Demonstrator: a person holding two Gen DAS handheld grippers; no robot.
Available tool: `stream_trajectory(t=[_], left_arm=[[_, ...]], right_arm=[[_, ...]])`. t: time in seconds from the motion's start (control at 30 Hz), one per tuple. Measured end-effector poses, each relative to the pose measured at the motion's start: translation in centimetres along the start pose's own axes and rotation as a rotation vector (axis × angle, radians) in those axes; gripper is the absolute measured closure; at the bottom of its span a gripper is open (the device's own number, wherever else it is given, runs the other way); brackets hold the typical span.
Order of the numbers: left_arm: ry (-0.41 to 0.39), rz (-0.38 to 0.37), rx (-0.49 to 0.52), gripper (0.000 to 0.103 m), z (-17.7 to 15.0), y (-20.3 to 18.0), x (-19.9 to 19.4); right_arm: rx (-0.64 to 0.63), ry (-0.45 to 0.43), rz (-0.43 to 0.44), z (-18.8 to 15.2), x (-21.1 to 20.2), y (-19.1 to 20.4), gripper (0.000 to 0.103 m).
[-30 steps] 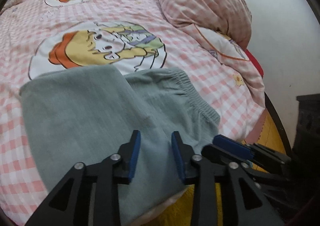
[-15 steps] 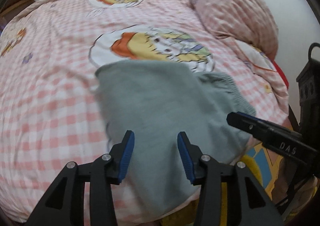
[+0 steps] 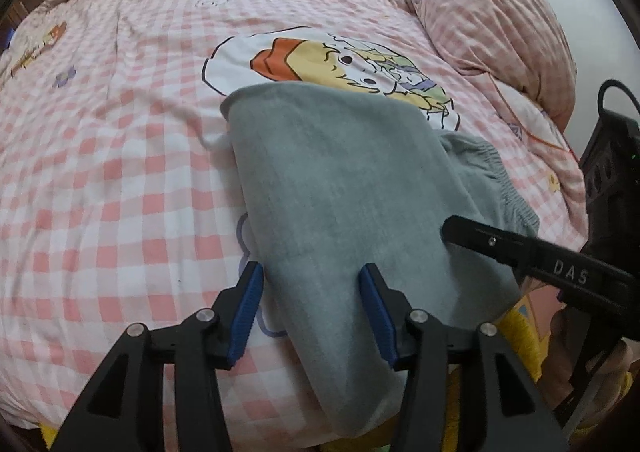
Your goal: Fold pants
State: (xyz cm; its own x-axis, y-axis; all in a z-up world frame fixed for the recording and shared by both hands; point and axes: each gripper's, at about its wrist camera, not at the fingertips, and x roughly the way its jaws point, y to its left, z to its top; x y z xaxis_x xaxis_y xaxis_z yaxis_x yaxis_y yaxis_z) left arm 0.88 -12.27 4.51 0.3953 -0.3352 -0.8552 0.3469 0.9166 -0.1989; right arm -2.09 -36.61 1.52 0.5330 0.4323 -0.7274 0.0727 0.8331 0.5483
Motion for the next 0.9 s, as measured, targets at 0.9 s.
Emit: stream_trajectory(t=[0.9], left_arm=[[-0.076, -0.05, 0.028, 0.049, 1.4, -2.3, -2.1]], right_arm=[[-0.05, -0.244, -0.091, 2.0, -8.1, -1.2, 0.094]])
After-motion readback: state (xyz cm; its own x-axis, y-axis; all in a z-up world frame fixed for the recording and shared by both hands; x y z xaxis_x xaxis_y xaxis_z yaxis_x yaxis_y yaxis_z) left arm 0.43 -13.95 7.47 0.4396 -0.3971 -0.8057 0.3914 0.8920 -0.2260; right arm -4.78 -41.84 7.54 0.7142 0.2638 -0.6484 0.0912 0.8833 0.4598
